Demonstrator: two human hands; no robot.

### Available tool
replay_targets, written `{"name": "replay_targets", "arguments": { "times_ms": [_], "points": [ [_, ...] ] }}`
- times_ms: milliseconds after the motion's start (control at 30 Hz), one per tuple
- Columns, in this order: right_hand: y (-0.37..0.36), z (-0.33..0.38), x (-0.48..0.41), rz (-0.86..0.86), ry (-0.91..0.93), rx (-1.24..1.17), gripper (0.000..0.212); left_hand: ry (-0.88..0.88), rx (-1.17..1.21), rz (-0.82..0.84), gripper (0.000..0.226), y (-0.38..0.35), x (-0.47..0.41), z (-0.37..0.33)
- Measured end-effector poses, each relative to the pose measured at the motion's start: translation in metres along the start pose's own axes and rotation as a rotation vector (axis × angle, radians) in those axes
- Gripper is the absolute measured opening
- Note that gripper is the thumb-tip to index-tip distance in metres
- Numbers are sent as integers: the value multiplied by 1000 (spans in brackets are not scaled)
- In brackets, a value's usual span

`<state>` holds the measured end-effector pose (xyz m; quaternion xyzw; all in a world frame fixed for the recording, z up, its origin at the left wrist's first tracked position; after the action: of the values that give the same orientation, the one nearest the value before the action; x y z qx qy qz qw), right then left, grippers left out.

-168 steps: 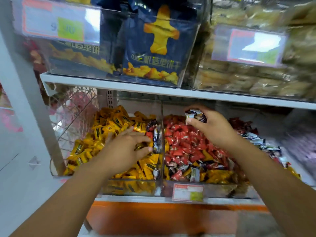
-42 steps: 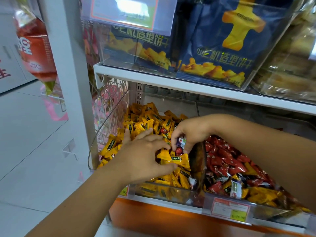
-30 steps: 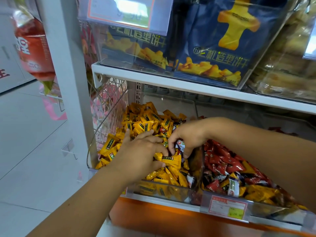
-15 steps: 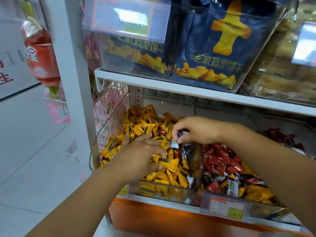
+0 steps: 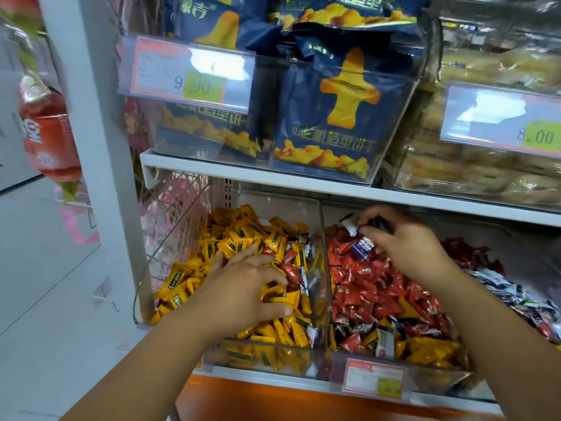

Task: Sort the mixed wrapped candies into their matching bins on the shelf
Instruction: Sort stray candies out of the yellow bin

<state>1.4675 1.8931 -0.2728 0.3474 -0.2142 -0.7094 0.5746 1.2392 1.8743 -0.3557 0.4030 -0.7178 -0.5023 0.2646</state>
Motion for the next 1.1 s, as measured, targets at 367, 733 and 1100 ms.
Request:
{"name": "replay_targets", "arguments": {
  "times_ms": [367,733,1100],
  "points": [
    [4,-68,11,110,-103,154,29,-32,-72,41,105,-17,-18,-9],
    [-16,-66,7,231,-200,238,32,-27,-93,5,119,-19,-14,-2],
    [28,-48,19,96,-135,151,25,-6,-78,10,65,-12,-16,-20]
  ]
}}
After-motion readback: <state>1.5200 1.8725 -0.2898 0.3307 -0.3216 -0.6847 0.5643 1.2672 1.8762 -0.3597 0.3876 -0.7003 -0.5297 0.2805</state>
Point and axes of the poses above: each hand's wrist, its own x-axis away from the middle knuckle, its own y-axis out of the back of the hand, z = x × y, the point moved 9 cm from there along -x, towards the middle knuckle, and after that the axes turned 6 degrees about -y, right-handed, at the moved point
